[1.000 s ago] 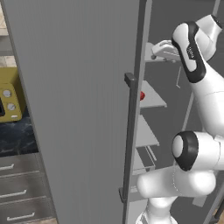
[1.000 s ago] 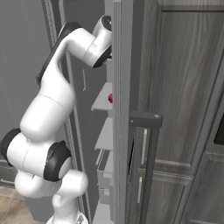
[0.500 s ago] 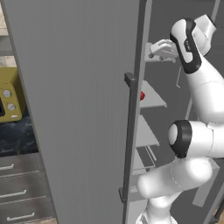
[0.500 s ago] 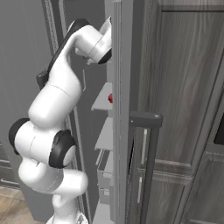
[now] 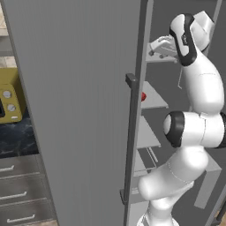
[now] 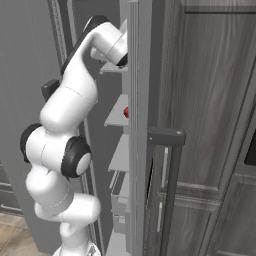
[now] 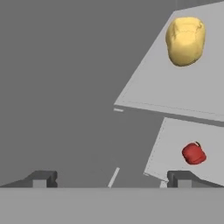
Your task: Take the potato and bell pepper out of the freezer and place them in the tupperware container on the counter. Then put the tupperware containing the vegetables back in the freezer.
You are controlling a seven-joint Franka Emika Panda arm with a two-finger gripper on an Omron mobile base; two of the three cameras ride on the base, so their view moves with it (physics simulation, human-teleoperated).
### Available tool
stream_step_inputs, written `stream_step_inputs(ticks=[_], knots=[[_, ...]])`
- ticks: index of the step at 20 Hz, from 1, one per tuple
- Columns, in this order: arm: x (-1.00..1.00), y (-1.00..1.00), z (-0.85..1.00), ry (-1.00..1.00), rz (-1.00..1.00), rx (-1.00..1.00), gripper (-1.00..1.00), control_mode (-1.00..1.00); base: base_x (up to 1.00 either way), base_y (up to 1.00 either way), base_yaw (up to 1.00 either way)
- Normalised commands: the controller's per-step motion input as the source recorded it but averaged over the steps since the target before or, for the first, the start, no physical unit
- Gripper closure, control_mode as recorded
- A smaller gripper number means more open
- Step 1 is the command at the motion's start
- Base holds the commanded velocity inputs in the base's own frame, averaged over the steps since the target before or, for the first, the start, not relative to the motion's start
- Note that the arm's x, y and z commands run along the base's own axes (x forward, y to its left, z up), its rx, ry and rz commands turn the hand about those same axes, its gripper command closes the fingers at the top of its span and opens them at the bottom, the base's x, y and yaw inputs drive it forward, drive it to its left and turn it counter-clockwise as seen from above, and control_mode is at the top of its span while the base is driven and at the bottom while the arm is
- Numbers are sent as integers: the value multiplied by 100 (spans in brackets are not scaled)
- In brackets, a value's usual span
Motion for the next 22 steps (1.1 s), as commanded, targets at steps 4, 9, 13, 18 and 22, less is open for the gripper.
stream_step_inputs(ticks=[4, 9, 13, 18, 22], knots=[[40, -1, 0, 3, 0, -1, -100, -100, 0, 0, 0], [38, 0, -4, -1, 0, 0, -100, -100, 0, 0, 0], [44, 0, -9, -1, 0, -3, -100, -100, 0, 0, 0], [38, 0, -12, 0, 0, -5, -100, -100, 0, 0, 0], [40, 0, -4, 0, 0, -2, -100, -100, 0, 0, 0]])
